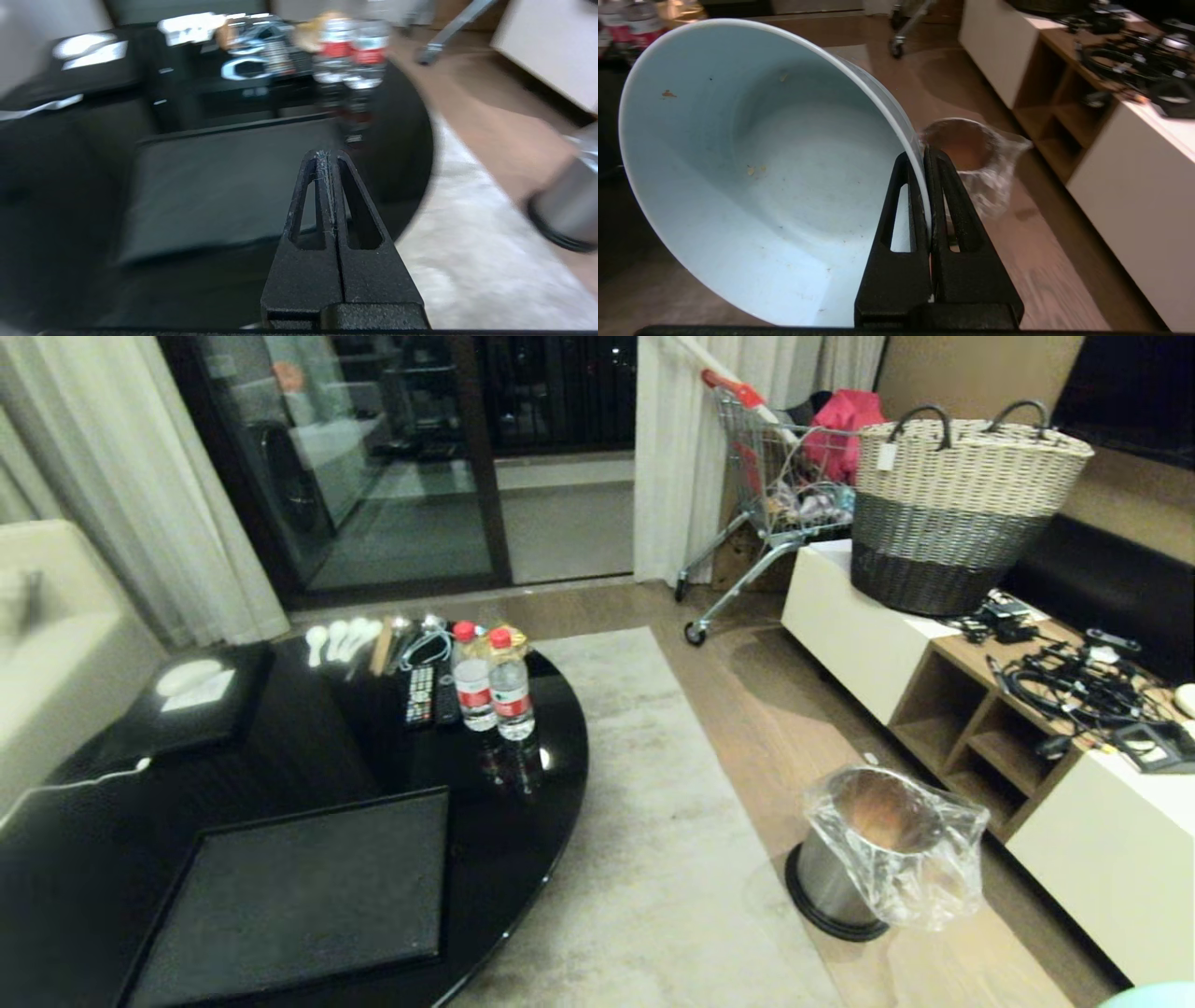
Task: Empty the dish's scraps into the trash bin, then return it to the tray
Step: Put the bowl back to the table
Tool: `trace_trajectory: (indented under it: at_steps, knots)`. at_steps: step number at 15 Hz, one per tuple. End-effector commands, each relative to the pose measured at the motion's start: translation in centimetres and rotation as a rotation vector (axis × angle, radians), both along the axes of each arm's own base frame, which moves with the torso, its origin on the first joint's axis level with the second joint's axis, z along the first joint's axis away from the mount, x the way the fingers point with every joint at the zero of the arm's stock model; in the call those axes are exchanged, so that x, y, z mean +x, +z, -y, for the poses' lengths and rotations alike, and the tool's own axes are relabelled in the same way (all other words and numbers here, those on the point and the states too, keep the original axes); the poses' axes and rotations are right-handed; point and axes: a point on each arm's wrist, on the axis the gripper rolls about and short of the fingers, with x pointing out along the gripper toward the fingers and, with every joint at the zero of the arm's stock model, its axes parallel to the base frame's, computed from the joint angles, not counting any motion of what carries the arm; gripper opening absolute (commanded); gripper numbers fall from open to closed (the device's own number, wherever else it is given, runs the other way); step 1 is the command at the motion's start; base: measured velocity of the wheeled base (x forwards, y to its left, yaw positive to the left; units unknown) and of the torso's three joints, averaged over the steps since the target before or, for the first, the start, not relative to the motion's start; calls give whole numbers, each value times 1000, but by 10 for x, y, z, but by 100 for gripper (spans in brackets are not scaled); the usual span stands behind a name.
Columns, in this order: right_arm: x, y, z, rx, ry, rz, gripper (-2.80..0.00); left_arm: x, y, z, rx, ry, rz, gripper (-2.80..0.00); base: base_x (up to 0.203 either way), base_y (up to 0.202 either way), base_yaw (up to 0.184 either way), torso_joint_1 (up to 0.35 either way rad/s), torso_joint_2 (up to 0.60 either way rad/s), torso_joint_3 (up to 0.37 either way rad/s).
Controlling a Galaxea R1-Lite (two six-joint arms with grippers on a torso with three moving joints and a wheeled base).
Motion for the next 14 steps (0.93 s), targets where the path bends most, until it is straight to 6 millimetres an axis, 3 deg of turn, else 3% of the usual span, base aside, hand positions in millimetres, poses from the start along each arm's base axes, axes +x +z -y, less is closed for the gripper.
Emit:
trace_trajectory:
  at_steps: [1,14]
  knots:
    - [0,0,0,-1,0,-1,-280,0,0,0,-1,0,1,-280,-1,-9,167,2,2,-2]
    - [0,0,0,-1,0,-1,-280,0,0,0,-1,0,1,-280,-1,-10,166,3,1,3]
